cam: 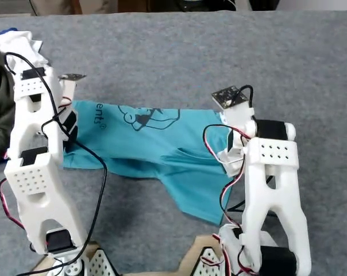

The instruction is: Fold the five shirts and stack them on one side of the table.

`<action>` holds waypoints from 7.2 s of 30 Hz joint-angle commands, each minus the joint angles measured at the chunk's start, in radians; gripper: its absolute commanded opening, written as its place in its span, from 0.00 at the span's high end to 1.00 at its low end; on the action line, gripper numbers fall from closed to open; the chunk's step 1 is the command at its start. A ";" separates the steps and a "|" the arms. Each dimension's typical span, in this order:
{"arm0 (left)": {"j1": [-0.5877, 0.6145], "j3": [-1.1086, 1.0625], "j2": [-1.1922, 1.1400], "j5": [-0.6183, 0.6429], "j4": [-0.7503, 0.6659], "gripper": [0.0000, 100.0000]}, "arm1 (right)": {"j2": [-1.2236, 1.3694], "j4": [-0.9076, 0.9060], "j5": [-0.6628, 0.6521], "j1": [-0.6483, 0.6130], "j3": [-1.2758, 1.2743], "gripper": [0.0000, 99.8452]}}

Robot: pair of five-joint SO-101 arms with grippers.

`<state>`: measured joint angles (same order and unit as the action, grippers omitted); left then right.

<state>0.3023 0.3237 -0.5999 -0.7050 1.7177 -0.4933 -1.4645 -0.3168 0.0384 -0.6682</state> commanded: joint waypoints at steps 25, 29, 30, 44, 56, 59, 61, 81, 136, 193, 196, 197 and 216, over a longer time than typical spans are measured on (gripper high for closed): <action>-0.023 -0.048 0.102 -0.101 0.025 0.91 | -0.186 -0.055 -0.224 0.027 -0.133 0.99; 0.002 -0.057 0.102 -0.077 0.031 0.90 | -0.186 -0.058 -0.229 0.027 -0.142 0.99; 0.008 -0.054 0.102 -0.037 0.037 0.89 | -0.186 -0.061 -0.230 0.025 -0.142 0.99; 0.058 0.021 0.104 0.321 0.038 0.74 | -0.186 -0.161 -0.385 0.021 -0.134 0.82; -0.054 0.261 0.094 0.687 0.037 0.79 | -0.228 -0.044 -0.301 -0.102 -0.051 0.82; -0.150 0.275 0.093 0.721 0.032 0.91 | -0.180 0.009 -0.232 -0.223 -0.051 0.88; -0.207 0.269 0.093 0.724 0.018 0.96 | -0.124 0.064 -0.192 -0.278 -0.045 0.93; -0.201 -0.087 0.091 0.816 -0.471 0.98 | 0.751 0.239 -0.123 -0.166 0.611 0.97; -0.086 0.040 0.114 0.677 -0.071 0.98 | 0.547 -0.115 -0.404 -0.302 0.622 0.97; -0.100 -0.304 0.160 0.574 -0.465 0.98 | 0.484 0.130 -0.466 -0.286 0.219 0.85; -0.100 -0.304 0.160 0.574 -0.465 0.98 | 0.533 0.140 -0.466 -0.286 0.223 0.80; -0.100 -0.304 0.160 0.574 -0.465 0.98 | 0.550 0.138 -0.466 -0.286 0.228 0.80; -0.101 -0.304 0.159 0.574 -0.465 0.98 | 0.621 0.130 -0.460 -0.286 0.231 0.97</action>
<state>0.2148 0.0199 -0.4634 -0.1220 1.2958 0.1297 -1.3341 -0.7710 -0.2624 -0.4534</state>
